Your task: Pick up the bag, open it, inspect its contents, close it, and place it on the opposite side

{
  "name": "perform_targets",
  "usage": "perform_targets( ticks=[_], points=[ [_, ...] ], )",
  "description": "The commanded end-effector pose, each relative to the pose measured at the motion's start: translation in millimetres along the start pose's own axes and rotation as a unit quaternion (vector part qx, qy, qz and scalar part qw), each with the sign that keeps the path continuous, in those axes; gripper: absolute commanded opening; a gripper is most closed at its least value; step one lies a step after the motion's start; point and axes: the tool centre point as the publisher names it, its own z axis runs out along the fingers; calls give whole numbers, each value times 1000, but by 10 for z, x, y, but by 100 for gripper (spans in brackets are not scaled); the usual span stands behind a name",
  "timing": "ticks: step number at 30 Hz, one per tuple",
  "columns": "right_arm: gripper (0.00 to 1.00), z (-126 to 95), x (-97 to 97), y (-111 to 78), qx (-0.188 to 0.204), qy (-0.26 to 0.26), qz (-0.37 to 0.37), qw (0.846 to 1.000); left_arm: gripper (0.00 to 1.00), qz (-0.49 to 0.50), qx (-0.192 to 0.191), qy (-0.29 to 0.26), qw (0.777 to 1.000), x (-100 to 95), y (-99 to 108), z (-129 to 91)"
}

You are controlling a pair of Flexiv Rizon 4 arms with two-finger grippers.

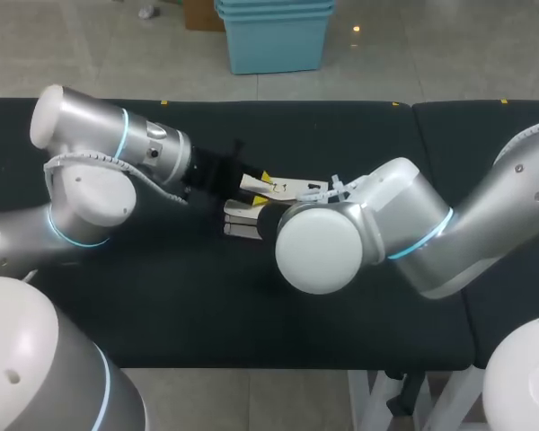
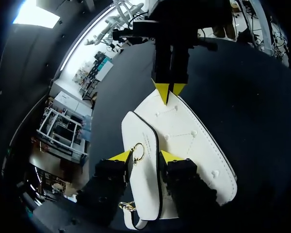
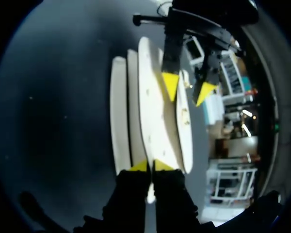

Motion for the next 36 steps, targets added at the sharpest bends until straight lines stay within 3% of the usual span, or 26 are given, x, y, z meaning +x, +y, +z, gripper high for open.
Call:
perform_targets(
  ticks=[1,9,11,12,13,14,15,16,26,36],
  points=[
    [0,8,15,-3,-1,-1,1,1000,89,1,3,-15,1000,26,-51,-121],
    [4,8,15,-3,-1,-1,1,1000,100,-53,24,-50,997,-110,-83,-301],
    [13,-14,5,2,-1,-1,-1,1000,100,-72,13,-56,996,-138,-81,-327],
    [20,-21,5,4,-1,-1,-2,1000,100,-84,11,-56,995,-150,-80,-340],
    [36,-26,5,6,-1,0,-3,1000,100,-95,6,-59,994,-161,-76,-352],
    [54,-34,8,7,-2,3,-5,1000,100,-98,5,-60,993,-169,-72,-364],
    [91,-45,12,10,-3,5,-5,1000,100,-103,4,-63,993,-172,-72,-381],
    [100,-61,15,13,-3,6,-6,1000,100,-114,0,-65,991,-183,-66,-402],
    [100,-360,-177,-22,-11,44,-9,999,100,-201,-21,-62,977,-295,-67,-570],
    [100,-484,-456,-77,-10,133,-9,991,100,-354,-88,1,931,-239,23,-674]
  ],
)
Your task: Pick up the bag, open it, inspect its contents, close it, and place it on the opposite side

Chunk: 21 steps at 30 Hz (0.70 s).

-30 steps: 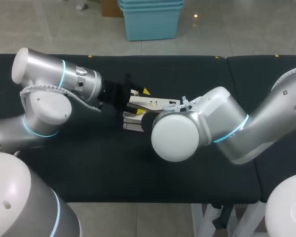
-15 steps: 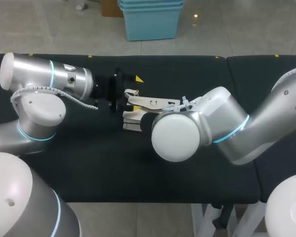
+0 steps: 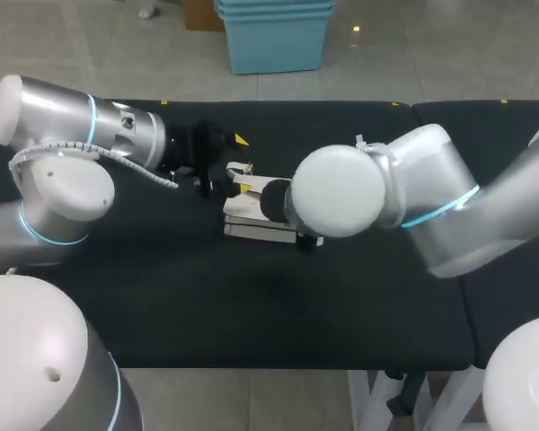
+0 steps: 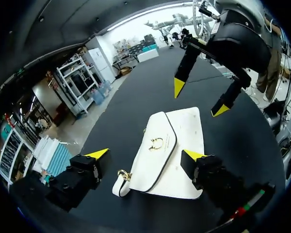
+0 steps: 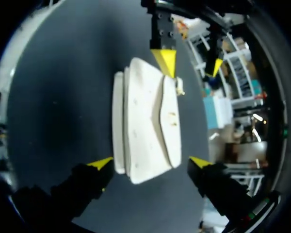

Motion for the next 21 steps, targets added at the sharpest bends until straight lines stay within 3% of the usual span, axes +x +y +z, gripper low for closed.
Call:
perform_targets(
  ticks=[1,3,18,21],
  points=[
    [100,-73,-160,-90,-3,81,12,997,100,-61,-61,33,996,-47,15,-80],
    [100,-64,-187,-137,-16,110,36,993,100,-32,-102,18,994,-4,25,-146],
    [100,-67,-197,-169,-15,114,36,993,100,-32,-102,18,994,-4,25,-146],
    [100,-24,-270,-132,-5,133,38,990,100,-109,-106,24,988,-49,-63,-37]
  ],
)
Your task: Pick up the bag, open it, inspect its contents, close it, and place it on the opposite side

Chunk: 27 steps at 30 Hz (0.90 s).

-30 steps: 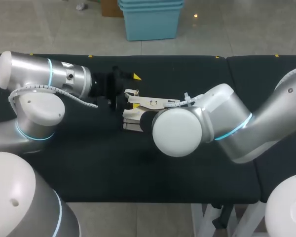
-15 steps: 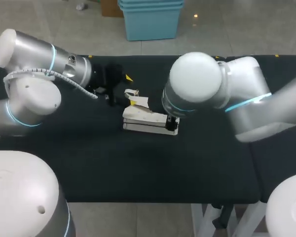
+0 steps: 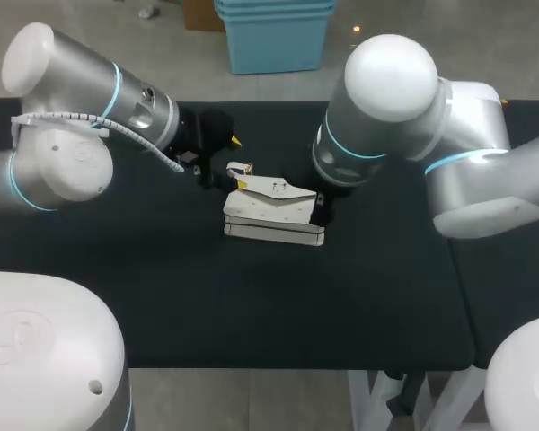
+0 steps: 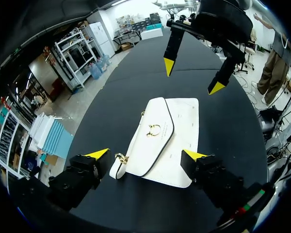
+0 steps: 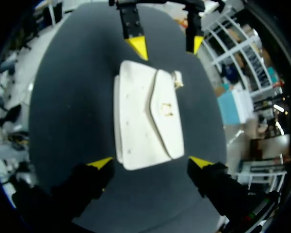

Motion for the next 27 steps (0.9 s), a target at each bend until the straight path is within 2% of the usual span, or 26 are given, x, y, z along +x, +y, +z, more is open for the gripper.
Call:
perform_targets(
  ticks=[1,4,6,7,9,11,13,18,21,22,23,24,25,26,27],
  points=[
    [100,44,-117,46,18,27,8,999,100,-98,-7,16,995,-100,-115,82],
    [100,84,-264,-1,31,70,31,997,100,-213,-28,25,976,-232,-159,22],
    [100,78,-332,-28,32,105,38,993,100,-287,-79,26,954,-330,-161,-17],
    [100,72,-369,-38,36,115,38,992,100,-322,-110,34,940,-378,-146,-19],
    [100,50,-436,-59,41,155,38,986,100,-392,-146,33,908,-462,-120,-2],
    [100,36,-522,-52,48,187,59,979,100,-446,-159,52,879,-543,-86,-2],
    [100,50,-637,-43,59,225,113,966,100,-493,-168,65,851,-567,-56,16],
    [100,131,-818,-97,62,273,268,922,100,-592,-149,86,787,-509,43,47],
    [100,162,-862,-190,40,275,382,881,100,-630,-130,89,761,-435,104,69],
    [100,176,-849,-216,29,272,432,859,100,-641,-116,85,754,-383,122,73],
    [100,181,-826,-244,15,270,462,844,100,-653,-106,71,746,-318,137,79],
    [100,178,-767,-265,3,262,504,823,100,-653,-109,61,747,-234,135,93],
    [100,172,-701,-293,7,233,546,804,100,-635,-114,11,764,-131,103,79],
    [100,137,-578,-294,-9,214,559,801,100,-635,-114,11,764,-131,103,79],
    [100,100,-466,-301,-12,204,557,805,100,-635,-114,11,764,-131,103,79]
  ],
)
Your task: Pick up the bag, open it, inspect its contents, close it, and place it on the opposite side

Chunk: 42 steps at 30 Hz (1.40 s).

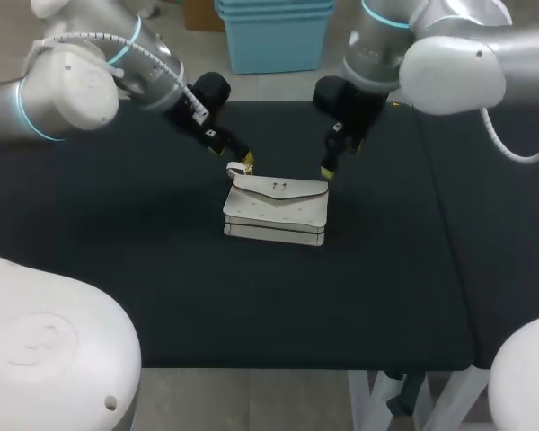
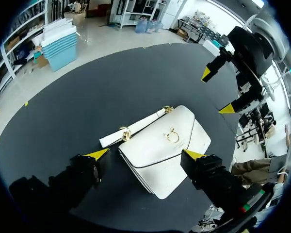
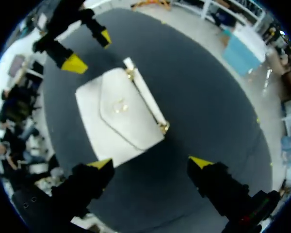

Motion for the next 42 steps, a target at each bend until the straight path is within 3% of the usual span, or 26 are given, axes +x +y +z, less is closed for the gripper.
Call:
perform_targets(
  ticks=[1,13,14,15,16,20,22,26,32,42],
  points=[
    [100,35,172,-143,-127,54,303,943,100,-266,9,-20,964,86,44,0],
    [100,35,172,-143,-127,54,303,943,100,-266,9,-20,964,86,44,0],
    [100,35,172,-143,-127,54,303,943,100,-302,17,-5,953,86,-19,52],
    [100,31,151,-103,-136,66,323,934,100,-323,29,4,946,103,-35,93],
    [100,42,124,-52,-154,90,374,910,100,-379,31,36,924,92,-56,130],
    [100,161,88,-74,-182,150,453,860,100,-536,32,94,838,-27,-6,202],
    [100,236,36,-96,-180,179,491,833,100,-553,32,102,826,-48,90,222],
    [100,367,-22,-71,-166,193,520,815,100,-576,21,146,804,-133,205,247],
    [100,448,-54,-9,-159,215,540,798,100,-561,12,184,807,-132,246,278],
    [100,549,-72,15,-157,243,542,789,100,-460,2,197,866,-94,296,492]
  ],
)
